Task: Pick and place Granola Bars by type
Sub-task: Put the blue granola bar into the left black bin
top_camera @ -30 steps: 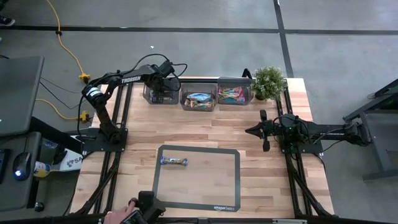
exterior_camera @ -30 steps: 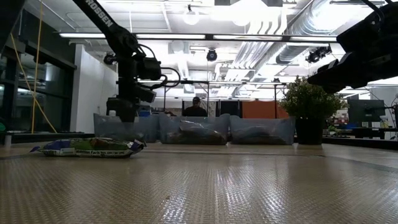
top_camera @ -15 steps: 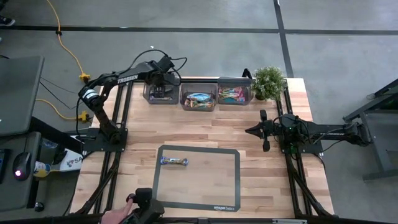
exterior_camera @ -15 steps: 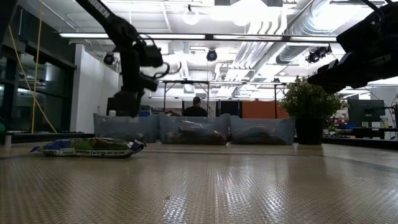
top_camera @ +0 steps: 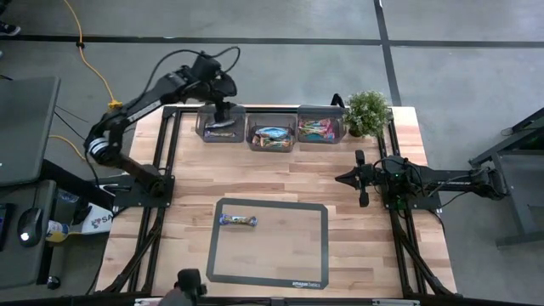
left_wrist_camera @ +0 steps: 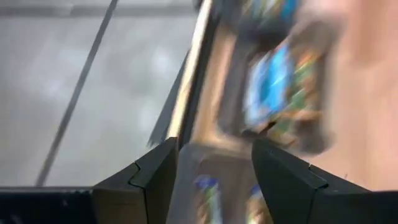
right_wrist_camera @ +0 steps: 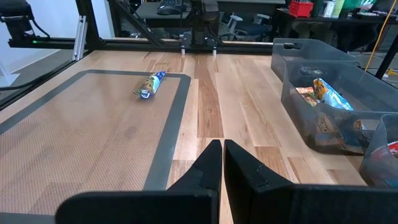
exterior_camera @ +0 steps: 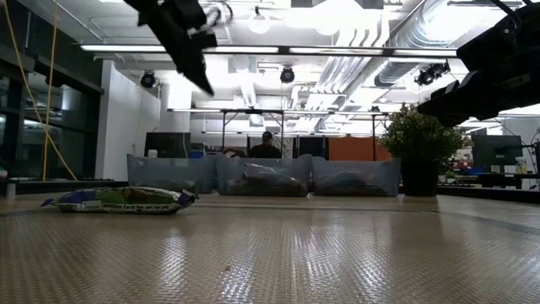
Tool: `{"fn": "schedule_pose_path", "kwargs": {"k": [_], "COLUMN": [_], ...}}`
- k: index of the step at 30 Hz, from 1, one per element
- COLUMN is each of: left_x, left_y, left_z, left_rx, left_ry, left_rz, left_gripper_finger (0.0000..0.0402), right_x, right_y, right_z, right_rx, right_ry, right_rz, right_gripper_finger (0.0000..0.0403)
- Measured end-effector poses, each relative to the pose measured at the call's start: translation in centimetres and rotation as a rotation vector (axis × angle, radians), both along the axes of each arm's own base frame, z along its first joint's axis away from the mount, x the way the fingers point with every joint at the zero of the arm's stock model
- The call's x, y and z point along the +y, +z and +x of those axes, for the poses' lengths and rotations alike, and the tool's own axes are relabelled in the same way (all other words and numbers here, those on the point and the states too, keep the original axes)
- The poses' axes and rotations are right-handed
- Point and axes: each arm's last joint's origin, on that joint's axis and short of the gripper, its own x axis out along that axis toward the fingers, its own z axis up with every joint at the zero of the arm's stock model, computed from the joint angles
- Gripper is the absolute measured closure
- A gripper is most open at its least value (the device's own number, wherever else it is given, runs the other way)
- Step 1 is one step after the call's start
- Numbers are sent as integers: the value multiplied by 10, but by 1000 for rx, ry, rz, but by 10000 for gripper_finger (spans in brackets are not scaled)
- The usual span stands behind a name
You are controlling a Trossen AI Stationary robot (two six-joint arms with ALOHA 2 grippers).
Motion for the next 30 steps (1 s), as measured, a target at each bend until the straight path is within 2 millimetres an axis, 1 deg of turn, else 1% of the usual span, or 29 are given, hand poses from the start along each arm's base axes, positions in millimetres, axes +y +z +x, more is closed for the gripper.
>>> {"fn": "schedule_pose_path", "kwargs": {"k": [2, 5, 16, 20, 25, 30], "left_x": [-9, -22, -62, -75, -91, -106], "left_y": [13, 29, 72, 81, 90, 91], "left_z": [-5, -13, -42, -51, -60, -71], "left_rx": [-87, -191, -492, -568, -648, -645], "left_ry": [-54, -88, -216, -264, -434, -555], "left_rz": [-27, -57, -218, -320, -523, -673], "left_gripper_finger": [200, 200, 200, 200, 200, 200], "right_x": [0, 0, 0, 0, 0, 0], "right_y": [0, 0, 0, 0, 0, 0], "right_z": [0, 0, 0, 0, 0, 0], "right_rx": [1, 0, 1, 0, 1, 1], "right_ry": [0, 0, 0, 0, 0, -1], "right_rz": [0, 0, 0, 0, 0, 0], "right_gripper_finger": [402, 402, 402, 402, 402, 402]}}
